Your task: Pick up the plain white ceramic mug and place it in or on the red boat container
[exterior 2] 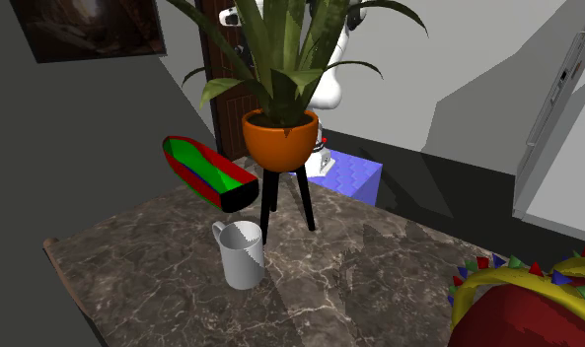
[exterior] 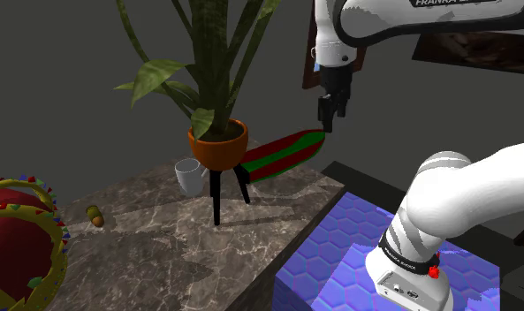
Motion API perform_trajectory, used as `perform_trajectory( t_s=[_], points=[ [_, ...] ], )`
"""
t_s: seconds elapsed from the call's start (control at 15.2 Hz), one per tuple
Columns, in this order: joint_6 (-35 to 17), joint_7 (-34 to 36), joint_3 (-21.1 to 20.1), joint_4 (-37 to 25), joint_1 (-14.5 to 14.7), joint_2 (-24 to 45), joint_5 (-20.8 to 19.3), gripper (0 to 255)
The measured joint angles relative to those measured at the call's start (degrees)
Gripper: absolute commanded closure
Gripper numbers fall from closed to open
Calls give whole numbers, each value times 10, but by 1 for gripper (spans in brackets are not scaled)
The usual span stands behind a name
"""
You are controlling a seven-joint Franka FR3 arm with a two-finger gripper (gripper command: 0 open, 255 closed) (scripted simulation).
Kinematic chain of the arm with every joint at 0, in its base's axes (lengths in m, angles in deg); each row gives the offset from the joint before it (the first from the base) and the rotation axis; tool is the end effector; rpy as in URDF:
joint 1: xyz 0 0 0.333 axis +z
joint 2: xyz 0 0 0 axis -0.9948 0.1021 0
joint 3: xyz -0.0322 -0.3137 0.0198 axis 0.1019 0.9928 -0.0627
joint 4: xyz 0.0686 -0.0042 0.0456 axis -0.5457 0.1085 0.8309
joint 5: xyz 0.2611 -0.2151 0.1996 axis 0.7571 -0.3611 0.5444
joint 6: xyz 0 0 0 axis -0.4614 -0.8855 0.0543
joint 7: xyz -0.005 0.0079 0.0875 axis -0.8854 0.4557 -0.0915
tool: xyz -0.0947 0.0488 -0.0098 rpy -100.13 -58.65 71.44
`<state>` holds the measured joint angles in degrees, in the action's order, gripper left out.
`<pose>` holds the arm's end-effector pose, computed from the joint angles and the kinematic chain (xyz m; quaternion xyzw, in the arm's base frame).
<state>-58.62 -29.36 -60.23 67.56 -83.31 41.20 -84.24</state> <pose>0.2956 0.0175 0.5528 0.9941 0.0428 -0.0651 0.0758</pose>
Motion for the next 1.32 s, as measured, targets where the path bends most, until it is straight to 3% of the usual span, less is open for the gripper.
perform_trajectory(
  t_s=[0.59, 1.32],
  points=[
    [-77, 43, -40, -47, 17, 132, 32, 0],
    [-157, 106, -96, -194, 36, 369, 40, 0]
  ],
)
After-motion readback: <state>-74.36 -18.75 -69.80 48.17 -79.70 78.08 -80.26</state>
